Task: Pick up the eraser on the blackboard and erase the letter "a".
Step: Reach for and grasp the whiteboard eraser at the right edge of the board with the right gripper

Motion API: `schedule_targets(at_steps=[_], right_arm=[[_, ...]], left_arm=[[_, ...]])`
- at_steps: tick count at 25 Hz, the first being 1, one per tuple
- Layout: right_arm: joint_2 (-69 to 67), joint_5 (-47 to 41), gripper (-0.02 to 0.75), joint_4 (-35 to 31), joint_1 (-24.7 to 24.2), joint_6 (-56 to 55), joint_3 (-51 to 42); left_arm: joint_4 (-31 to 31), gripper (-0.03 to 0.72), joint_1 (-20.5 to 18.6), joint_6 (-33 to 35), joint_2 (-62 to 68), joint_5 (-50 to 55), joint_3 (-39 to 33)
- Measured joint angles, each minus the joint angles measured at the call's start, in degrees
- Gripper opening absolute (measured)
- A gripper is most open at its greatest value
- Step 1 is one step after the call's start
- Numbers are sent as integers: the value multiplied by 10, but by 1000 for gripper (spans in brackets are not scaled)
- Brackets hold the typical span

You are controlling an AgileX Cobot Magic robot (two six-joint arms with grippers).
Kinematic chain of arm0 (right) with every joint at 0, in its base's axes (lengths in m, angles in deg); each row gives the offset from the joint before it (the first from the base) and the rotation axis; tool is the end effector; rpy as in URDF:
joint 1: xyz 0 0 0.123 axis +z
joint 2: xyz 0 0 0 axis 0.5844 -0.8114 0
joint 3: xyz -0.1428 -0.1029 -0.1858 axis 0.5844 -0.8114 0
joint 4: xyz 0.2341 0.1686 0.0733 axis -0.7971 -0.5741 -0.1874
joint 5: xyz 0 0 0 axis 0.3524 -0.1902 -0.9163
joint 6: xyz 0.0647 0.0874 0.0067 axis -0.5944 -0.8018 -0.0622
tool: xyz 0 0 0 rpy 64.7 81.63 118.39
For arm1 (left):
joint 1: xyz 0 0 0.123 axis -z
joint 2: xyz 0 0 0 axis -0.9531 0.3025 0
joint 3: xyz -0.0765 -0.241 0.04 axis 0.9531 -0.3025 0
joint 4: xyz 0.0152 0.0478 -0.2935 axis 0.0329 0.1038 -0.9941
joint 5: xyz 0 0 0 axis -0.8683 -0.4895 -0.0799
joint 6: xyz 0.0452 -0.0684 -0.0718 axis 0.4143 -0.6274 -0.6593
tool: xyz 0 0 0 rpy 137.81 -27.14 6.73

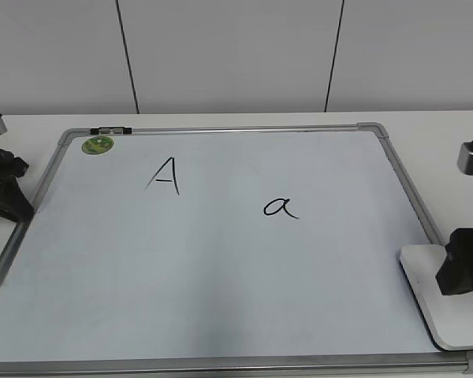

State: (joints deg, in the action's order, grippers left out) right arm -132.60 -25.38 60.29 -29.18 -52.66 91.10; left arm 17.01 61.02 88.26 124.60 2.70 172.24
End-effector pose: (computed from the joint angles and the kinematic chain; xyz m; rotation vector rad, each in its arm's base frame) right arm 0.2723 0.0428 0.1375 -0.1914 2.8700 0.1718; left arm 0.4316 0.0407 0.0486 0.0113 2.9555 -0.6172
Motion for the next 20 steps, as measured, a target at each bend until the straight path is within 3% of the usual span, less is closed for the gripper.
schedule_targets(at_steps=[6, 20], right_arm=[[-65, 9, 587, 28, 1, -12, 27], [-179, 35, 587, 27, 1, -15, 55]], left_arm=[[0, 45, 0, 0, 0, 1, 0], [0, 45, 0, 0, 0, 1, 0]])
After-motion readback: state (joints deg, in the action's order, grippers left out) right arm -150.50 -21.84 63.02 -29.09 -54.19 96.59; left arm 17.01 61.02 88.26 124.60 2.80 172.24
